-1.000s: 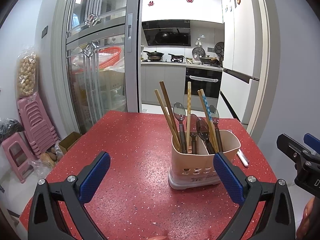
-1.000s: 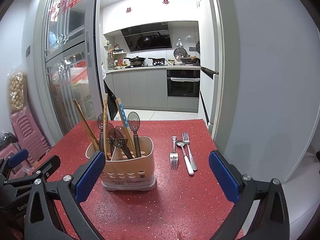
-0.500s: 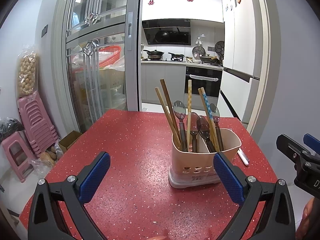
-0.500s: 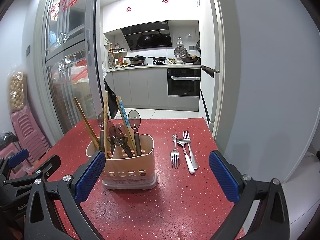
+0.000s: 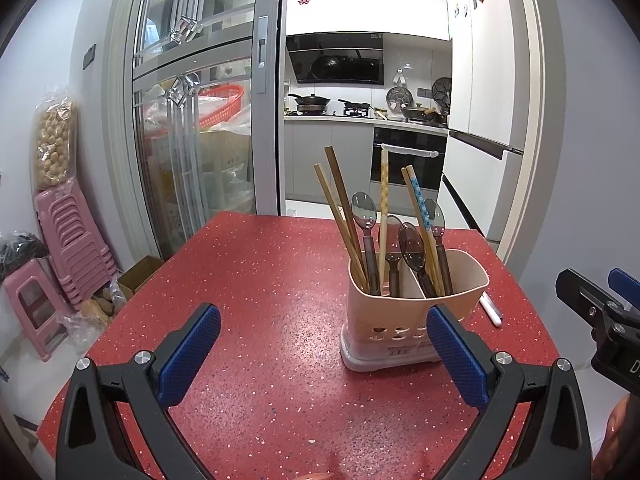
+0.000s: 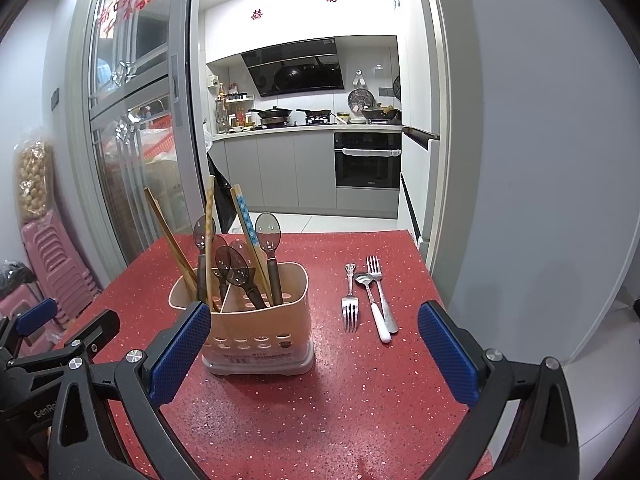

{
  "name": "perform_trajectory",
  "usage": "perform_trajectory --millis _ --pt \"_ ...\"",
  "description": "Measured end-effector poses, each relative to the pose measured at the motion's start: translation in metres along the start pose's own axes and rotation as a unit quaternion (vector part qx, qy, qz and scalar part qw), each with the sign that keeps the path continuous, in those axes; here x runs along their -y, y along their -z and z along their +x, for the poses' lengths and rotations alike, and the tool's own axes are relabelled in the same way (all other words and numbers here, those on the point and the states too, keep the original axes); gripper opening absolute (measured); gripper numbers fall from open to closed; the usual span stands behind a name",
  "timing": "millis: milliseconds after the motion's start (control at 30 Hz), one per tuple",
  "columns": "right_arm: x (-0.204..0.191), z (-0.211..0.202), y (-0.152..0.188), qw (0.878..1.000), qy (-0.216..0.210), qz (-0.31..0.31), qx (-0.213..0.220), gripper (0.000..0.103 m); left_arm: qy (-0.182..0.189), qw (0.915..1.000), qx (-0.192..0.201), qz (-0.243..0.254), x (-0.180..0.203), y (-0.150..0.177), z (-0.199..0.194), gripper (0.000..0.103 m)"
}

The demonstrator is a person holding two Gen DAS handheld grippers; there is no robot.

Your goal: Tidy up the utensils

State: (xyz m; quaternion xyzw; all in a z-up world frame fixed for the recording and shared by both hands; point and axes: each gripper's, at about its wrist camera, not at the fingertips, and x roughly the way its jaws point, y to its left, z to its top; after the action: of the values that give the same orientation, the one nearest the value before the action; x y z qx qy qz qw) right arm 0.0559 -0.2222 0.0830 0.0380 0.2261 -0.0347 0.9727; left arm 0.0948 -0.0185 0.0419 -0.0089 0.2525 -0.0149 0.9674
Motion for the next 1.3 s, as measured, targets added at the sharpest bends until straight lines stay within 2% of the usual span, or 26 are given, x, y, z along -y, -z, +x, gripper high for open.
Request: perform_trajectory --millis 1300 --pt "-0.0002 0.0057 0.0024 1.000 -0.003 0.001 -0.006 0.103 -0.006 0.9999 -0.008 -0.005 -0.0068 0.0008 0.0078 0.103"
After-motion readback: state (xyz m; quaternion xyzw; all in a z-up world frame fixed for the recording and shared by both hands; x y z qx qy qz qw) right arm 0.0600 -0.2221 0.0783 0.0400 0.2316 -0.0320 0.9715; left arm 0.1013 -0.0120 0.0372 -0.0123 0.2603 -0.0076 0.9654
